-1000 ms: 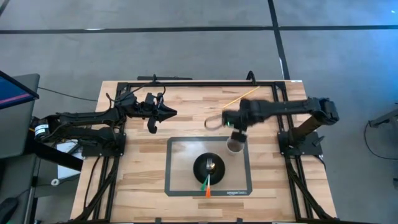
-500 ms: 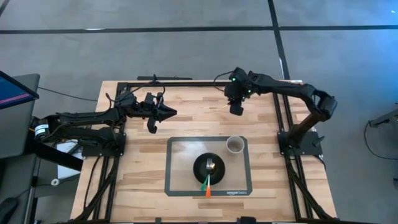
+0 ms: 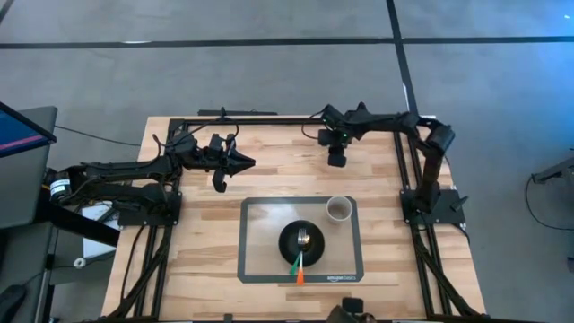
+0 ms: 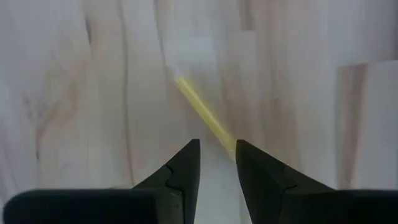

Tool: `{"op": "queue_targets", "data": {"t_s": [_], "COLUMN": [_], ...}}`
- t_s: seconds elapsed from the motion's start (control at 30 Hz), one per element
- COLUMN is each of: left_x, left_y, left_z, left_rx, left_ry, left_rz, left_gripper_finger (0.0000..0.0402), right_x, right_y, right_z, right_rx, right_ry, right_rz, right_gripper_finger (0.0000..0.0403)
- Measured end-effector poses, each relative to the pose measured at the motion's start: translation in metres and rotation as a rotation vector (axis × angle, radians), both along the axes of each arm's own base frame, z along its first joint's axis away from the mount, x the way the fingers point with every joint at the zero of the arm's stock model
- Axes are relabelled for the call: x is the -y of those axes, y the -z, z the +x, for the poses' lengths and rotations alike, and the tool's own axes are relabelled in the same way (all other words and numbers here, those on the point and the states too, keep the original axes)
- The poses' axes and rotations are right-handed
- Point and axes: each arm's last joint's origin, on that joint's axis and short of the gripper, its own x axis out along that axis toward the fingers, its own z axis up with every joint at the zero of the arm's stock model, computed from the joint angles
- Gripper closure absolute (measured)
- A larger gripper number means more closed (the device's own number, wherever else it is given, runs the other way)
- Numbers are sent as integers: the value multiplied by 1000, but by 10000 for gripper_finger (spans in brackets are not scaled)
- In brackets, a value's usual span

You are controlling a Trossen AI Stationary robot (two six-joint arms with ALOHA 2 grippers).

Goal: Pick & Place Utensil
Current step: Put the yellow straw into the white cup on the transparent mat

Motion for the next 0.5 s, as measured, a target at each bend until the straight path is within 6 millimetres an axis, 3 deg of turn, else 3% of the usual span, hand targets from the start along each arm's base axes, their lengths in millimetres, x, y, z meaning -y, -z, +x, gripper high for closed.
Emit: {"op": "queue_targets", "data": {"t_s": [0.5], "left_x": [0], "left_y": [1], "left_z": [0], "left_rx": [-3], "left_ry": [1], "left_rz": [-1], "left_gripper_finger": [362], "right_x": [11], "right_y": [2], "right_z": [12], "right_rx": [-29], "right_ry": [-82], "right_rz": [-25], "right_gripper_finger": [305]}}
